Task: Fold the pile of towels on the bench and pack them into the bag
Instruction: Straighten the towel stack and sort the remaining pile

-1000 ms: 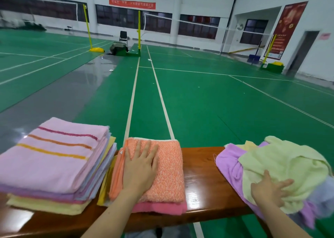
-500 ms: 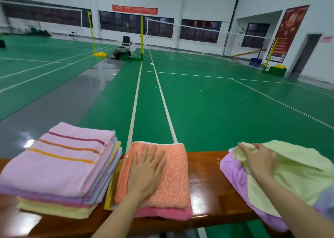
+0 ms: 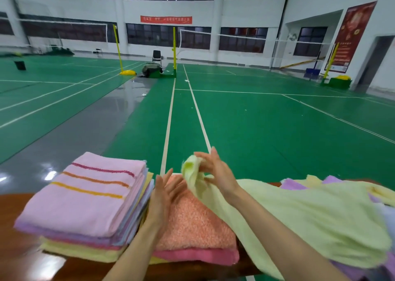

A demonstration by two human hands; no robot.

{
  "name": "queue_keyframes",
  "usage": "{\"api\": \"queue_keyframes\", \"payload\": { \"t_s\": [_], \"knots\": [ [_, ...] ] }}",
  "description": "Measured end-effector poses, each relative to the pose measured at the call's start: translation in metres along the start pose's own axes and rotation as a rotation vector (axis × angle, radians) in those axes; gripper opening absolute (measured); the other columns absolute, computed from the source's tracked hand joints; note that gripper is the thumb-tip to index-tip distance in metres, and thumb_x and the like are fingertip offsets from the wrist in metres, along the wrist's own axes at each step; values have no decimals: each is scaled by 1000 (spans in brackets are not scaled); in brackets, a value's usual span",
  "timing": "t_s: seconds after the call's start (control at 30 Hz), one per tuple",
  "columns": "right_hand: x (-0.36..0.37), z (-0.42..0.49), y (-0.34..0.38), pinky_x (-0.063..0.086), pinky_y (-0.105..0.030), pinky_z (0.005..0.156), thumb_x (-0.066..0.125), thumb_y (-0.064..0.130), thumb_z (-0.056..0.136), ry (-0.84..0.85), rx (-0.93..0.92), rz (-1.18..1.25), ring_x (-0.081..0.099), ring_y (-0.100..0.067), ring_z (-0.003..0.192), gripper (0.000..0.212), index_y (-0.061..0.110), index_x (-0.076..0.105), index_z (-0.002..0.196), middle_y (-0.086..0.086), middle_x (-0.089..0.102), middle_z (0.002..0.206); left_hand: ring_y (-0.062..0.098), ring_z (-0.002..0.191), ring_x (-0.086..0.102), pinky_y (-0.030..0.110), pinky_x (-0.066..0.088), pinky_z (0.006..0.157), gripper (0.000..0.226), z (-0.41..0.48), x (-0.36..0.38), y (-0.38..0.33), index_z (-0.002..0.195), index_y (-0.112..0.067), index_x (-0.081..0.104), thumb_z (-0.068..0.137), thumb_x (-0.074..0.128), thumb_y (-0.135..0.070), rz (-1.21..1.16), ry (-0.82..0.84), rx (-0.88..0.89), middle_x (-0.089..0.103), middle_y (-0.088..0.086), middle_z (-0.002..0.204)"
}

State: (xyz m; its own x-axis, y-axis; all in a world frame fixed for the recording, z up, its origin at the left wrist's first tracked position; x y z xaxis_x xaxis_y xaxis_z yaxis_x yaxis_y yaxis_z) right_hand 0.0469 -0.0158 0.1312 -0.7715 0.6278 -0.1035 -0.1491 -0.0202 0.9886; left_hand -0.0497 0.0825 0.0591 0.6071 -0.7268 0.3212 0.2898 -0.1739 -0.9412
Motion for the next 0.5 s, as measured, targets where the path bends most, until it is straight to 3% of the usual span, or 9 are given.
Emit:
{"api": "queue_keyframes", "payload": {
  "t_s": [0.1,0.2,0.3,0.43,0.5],
  "knots": [
    [4,-7,-35,37,-26,101,13,49,97,97,97,-27,58,-10,112,48,33,52,119,-5,62,123,22,108,62,30,50,84,85,0,-3,3,127,-21,54,62,63,-74,101,-7,-2,66,2,113],
    [3,-16,-51,36,-11,89,12,47,98,82,119,-33,54,-7,113,49,31,44,131,-1,64,120,20,106,61,30,53,82,62,0,0,4,121,-20,60,65,76,-43,240,-7,51,64,4,115],
    [4,-17,-63,36,-13,90,18,45,98,65,111,-52,55,-5,108,48,27,50,129,1,65,113,21,103,62,23,53,76,27,2,-5,7,114,-14,64,88,62,-21,168,-122,34,66,7,110],
    [6,-20,-64,42,-21,99,54,24,93,85,34,-115,55,4,105,21,28,58,114,10,63,113,12,81,65,15,51,59,16,1,-4,4,95,-17,66,95,51,-21,97,-247,-20,69,1,92],
    [4,-22,-67,40,-19,99,70,20,82,79,-18,-246,53,0,110,32,31,60,110,15,60,113,14,83,64,19,53,63,23,4,-5,4,102,-12,65,96,48,-26,38,-285,-51,68,0,92]
  ]
}}
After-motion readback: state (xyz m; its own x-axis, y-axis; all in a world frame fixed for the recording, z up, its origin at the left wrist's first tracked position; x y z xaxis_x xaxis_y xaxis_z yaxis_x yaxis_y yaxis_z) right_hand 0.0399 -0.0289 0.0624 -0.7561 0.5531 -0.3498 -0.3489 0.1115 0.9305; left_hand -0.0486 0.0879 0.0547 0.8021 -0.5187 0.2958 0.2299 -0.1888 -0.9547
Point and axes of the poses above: each hand's wrist, its own z-axis towards the middle knuckle, its own x-axis out of the palm, y = z × x, the point moved 4 cm from there along z, towards the middle knuckle
